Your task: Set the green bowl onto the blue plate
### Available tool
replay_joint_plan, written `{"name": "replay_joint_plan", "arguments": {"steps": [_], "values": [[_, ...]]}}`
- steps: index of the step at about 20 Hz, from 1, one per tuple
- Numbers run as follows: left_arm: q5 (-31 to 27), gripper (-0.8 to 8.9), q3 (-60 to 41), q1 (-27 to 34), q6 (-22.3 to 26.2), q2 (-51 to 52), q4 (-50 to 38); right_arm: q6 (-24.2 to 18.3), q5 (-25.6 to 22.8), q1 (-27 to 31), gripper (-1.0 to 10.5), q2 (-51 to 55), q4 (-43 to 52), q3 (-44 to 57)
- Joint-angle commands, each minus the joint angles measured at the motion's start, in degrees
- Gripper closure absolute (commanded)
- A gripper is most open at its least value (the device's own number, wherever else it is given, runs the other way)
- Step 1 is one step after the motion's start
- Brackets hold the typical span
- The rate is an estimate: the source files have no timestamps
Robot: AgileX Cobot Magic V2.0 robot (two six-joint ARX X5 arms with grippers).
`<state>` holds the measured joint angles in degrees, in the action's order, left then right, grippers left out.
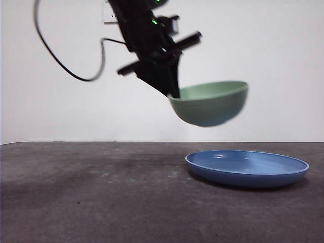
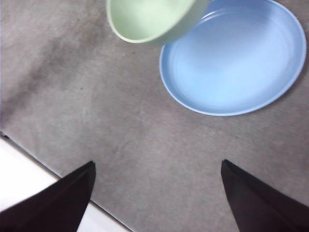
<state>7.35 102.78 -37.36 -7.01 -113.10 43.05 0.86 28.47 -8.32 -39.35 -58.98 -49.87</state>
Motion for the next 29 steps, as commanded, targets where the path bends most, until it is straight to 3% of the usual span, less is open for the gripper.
{"name": "replay_joint_plan", "arguments": {"steps": [1,7,20,23,26,29], "values": [[0.1,7.97,5.8,-1.5,-0.4,-5.3,0.3,0.7,-1.5,-0.2,5.3,1.0,-0.8,-1.2],[0.1,7.98,14.6,-3.6,-0.3,-15.6,2.8,1.3,-1.9,-0.2,5.3,2.5,-2.9,-1.2],[0.0,7.93,14.8,-5.0,-0.4,-20.5,2.1,1.3,-1.9,-0.2,5.3,2.8,-4.1,-1.2],[0.0,7.51,14.8,-5.1,-0.4,-20.5,2.7,1.3,-1.9,-0.2,5.3,2.8,-4.1,-1.2],[0.0,6.14,14.9,-5.1,-0.4,-20.4,3.8,1.3,-1.9,-0.2,5.3,2.8,-4.1,-1.2],[0.0,5.91,15.4,-5.0,-0.4,-20.3,4.8,1.3,-1.9,-0.2,5.3,2.8,-4.1,-1.2]]}}
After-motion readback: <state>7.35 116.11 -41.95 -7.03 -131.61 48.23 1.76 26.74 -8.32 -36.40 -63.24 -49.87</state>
